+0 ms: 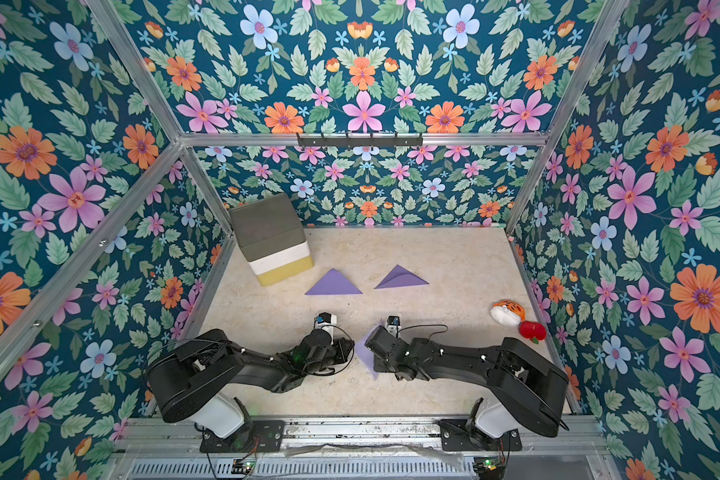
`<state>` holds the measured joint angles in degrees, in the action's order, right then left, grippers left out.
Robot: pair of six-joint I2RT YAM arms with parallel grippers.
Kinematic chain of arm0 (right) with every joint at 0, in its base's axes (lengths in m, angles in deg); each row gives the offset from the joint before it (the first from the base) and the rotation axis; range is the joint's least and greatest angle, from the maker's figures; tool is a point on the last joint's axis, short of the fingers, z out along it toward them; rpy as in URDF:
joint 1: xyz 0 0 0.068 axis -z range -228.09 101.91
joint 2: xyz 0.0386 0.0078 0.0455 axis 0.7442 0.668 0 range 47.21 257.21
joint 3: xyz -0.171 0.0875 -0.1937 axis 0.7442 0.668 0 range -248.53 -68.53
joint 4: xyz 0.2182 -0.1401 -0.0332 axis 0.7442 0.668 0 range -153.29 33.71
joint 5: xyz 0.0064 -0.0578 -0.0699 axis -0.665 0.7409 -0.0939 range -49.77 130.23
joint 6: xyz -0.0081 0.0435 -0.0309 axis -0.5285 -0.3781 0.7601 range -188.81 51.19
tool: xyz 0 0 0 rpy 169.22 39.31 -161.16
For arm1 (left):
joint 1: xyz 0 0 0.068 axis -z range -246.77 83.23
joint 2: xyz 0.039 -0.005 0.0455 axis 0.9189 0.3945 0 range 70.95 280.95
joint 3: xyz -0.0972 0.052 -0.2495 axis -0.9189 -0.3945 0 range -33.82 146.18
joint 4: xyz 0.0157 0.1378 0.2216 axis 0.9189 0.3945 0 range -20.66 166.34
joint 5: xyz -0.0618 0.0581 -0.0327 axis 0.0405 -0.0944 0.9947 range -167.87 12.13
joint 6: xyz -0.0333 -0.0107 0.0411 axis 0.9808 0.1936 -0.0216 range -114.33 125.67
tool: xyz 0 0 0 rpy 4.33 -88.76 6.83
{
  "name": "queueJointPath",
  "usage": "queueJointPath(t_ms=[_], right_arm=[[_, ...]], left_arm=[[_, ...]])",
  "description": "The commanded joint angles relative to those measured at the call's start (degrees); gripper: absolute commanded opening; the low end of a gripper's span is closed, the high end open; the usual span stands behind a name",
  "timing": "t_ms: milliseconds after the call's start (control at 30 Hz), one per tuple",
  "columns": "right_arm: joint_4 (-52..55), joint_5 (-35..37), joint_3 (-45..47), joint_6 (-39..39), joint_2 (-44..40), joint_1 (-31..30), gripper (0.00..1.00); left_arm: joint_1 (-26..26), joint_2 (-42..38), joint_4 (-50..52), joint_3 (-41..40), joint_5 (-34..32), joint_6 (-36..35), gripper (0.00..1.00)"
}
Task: Fold the square paper diagonally
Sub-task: Fold the paper at the center of the board.
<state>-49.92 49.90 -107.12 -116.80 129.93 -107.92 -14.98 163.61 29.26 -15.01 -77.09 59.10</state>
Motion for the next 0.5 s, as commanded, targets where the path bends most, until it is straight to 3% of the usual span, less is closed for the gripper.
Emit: queueJointPath(t_ms=[0,167,467], right_arm=[[1.8,0.1,-1.1,-0.2,-2.5,-0.1,0.29],[-2.7,-4.8,-0.8,-1.7,-3.8,-0.1,0.22],[-5.3,-7.6,0.2,-3.3,-0.3,-0.9,0.19]], left_arm=[[0.2,1.9,32.9,-1.1,-1.9,-1.4,0.00],[0.4,2.0,32.9,-0.9,-2.0,-1.2,0.00],[0.6,2.7,32.6,-0.8,-2.0,-1.1,0.00]])
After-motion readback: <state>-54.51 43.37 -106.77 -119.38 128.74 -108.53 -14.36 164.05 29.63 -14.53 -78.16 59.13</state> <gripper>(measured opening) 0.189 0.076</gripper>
